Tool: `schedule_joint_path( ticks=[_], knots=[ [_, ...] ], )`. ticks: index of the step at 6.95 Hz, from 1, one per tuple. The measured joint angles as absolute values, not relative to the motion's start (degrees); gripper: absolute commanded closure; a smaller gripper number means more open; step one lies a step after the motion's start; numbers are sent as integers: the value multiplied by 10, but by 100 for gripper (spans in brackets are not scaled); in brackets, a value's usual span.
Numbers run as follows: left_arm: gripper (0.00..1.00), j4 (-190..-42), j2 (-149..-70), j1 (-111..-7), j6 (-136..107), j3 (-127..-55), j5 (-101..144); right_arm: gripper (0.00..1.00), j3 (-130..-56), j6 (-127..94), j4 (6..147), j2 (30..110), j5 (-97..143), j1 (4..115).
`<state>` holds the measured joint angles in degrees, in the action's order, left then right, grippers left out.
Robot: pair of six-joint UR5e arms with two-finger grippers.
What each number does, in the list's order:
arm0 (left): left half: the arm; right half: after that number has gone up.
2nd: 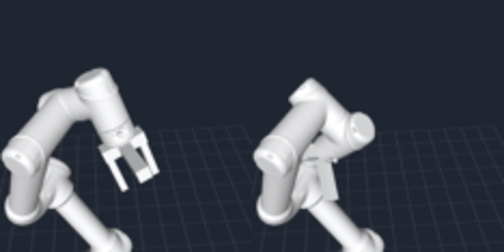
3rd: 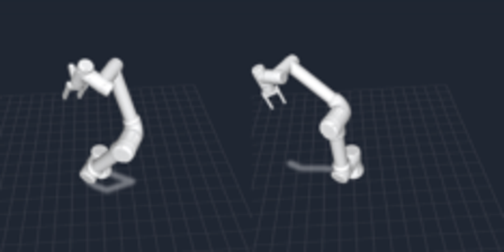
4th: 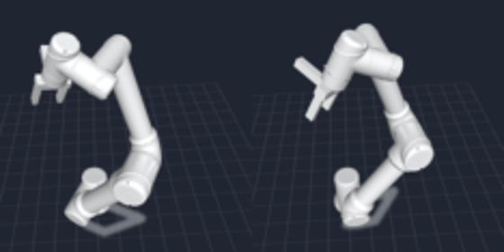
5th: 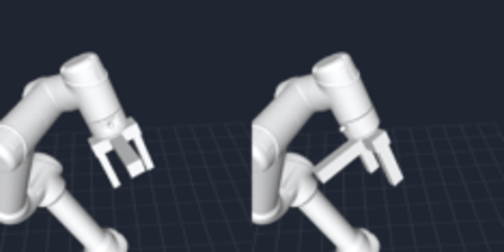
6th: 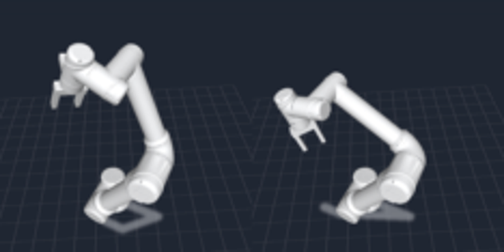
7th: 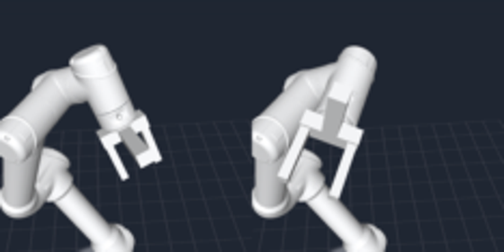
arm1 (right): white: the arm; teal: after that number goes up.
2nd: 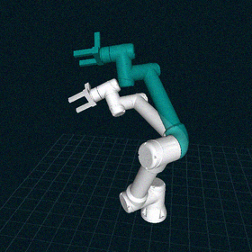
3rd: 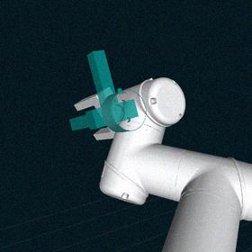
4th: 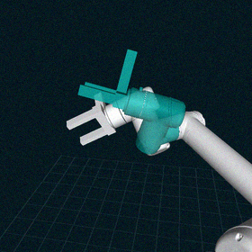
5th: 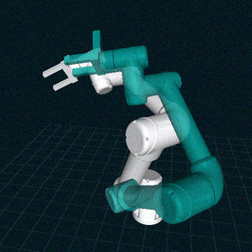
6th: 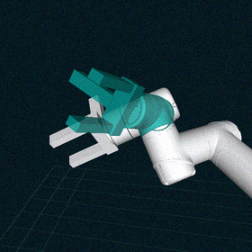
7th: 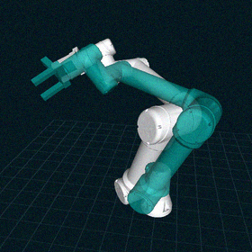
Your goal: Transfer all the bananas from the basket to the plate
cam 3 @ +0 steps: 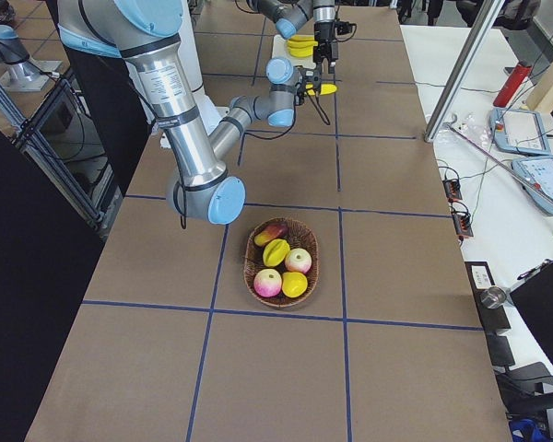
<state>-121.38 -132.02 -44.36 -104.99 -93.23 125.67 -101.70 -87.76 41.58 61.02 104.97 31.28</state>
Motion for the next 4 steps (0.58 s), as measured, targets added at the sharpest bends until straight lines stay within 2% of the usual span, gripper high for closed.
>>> schedule_joint_path(
  ticks=[2, 4],
  knots=[
    [0, -1214, -1332, -430, -1057, -910, 1249, 97, -1021, -879, 416, 609, 1048, 309],
    [20, -1214, -1336, -413, -1059, -903, 1226, 97, -1023, -879, 416, 609, 1048, 309]
  ],
)
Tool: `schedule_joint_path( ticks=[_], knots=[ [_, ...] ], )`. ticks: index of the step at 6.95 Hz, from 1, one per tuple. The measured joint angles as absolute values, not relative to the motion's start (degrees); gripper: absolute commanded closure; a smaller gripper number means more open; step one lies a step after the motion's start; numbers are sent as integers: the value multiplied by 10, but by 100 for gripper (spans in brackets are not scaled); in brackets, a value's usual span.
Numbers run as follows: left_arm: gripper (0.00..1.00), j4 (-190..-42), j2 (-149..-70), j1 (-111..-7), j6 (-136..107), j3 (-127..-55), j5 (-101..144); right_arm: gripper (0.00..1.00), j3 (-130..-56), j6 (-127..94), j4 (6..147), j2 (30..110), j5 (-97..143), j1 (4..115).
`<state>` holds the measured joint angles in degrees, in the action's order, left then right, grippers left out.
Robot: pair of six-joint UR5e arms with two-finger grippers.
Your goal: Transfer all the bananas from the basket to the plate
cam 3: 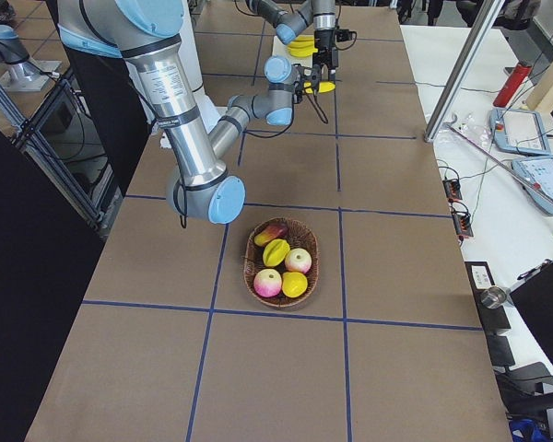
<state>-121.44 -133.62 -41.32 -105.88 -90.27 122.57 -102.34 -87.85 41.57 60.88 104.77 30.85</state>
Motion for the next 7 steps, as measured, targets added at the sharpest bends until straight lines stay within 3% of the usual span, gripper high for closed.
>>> schedule_joint_path(
  ticks=[1, 3, 4, 5, 6, 7],
  knots=[
    [27, -1215, -1337, -408, -1059, -902, 1220, 97, -1024, -879, 416, 608, 1048, 309],
    [28, -1215, -1337, -399, -1059, -902, 1218, 97, -1024, -878, 416, 608, 1047, 308],
    [44, -1216, -1337, -397, -1059, -902, 1217, 97, -1025, -878, 416, 608, 1047, 308],
    [71, -1216, -1337, -396, -1059, -902, 1217, 96, -1025, -878, 416, 608, 1046, 309],
    [91, -1216, -1337, -396, -1059, -903, 1217, 95, -1025, -878, 416, 608, 1045, 308],
    [99, -1217, -1337, -396, -1059, -904, 1217, 80, -1024, -877, 416, 608, 1044, 308]
  ],
)
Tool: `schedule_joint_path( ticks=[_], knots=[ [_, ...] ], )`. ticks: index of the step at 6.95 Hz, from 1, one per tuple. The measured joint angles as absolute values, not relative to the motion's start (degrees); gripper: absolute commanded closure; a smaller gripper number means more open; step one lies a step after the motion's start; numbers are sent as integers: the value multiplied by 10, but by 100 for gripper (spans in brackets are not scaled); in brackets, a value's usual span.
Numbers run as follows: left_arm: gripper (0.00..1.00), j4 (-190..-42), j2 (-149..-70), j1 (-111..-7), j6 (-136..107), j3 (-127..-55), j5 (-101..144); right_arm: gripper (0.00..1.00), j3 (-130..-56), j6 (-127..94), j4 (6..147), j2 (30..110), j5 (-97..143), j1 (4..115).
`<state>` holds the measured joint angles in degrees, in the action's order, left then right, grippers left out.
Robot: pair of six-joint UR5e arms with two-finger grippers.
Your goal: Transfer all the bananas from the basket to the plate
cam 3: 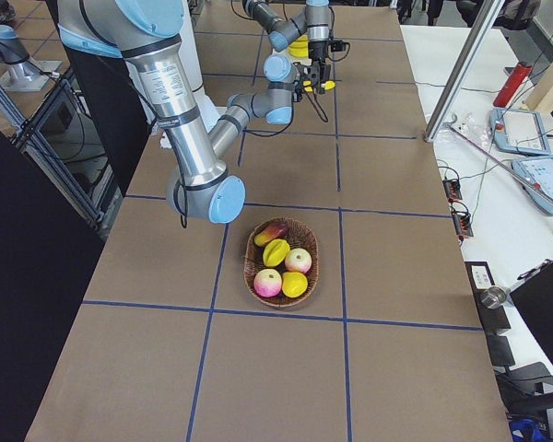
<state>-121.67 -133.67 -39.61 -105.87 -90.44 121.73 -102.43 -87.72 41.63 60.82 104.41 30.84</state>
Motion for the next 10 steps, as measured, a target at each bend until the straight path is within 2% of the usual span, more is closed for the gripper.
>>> schedule_joint_path(
  ticks=[1, 2, 7, 10],
  knots=[
    [100, -1217, -1336, -396, -1057, -907, 1217, 3, -1024, -875, 416, 608, 1044, 308],
    [100, -1218, -1335, -397, -1056, -909, 1218, 0, -1023, -874, 419, 608, 1044, 308],
    [100, -1218, -1323, -407, -1052, -911, 1218, 0, -1024, -876, 431, 601, 1053, 328],
    [100, -1212, -1246, -468, -1053, -919, 1219, 0, -1031, -870, 537, 600, 1113, 379]
  ],
)
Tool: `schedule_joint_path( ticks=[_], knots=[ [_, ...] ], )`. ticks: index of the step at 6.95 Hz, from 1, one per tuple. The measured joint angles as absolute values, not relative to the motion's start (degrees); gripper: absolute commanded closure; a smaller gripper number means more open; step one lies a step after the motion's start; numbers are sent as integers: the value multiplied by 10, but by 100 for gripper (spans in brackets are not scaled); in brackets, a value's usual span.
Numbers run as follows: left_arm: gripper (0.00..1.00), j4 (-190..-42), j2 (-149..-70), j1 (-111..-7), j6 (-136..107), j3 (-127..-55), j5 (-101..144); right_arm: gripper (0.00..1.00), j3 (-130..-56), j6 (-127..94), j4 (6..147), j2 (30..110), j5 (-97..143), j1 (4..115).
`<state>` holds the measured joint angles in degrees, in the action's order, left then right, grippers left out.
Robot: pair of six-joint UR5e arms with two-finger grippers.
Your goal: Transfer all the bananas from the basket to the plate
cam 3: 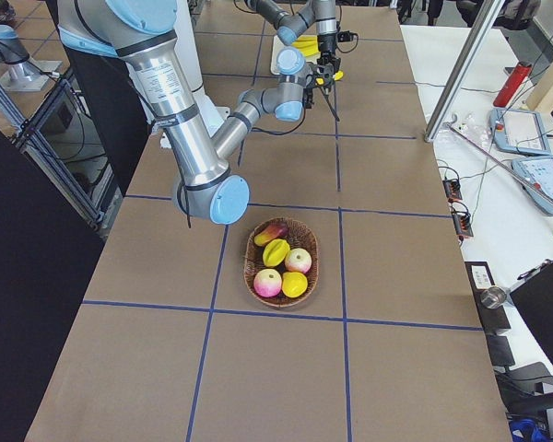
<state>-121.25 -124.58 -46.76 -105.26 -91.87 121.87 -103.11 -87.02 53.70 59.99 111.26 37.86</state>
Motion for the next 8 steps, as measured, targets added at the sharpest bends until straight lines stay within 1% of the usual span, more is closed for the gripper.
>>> schedule_joint_path(
  ticks=[2, 4, 6, 8],
  knots=[
    [100, -1194, -1176, -518, -1036, -939, 1221, 0, -1033, -811, 660, 601, 1151, 413],
    [100, -1165, -1085, -530, -968, -962, 1217, 0, -1032, -708, 765, 604, 1190, 457],
    [100, -1159, -990, -530, -937, -966, 1217, 0, -1031, -620, 818, 617, 1245, 511],
    [94, -1162, -950, -530, -919, -958, 1216, 0, -1031, -598, 826, 623, 1255, 526]
  ],
)
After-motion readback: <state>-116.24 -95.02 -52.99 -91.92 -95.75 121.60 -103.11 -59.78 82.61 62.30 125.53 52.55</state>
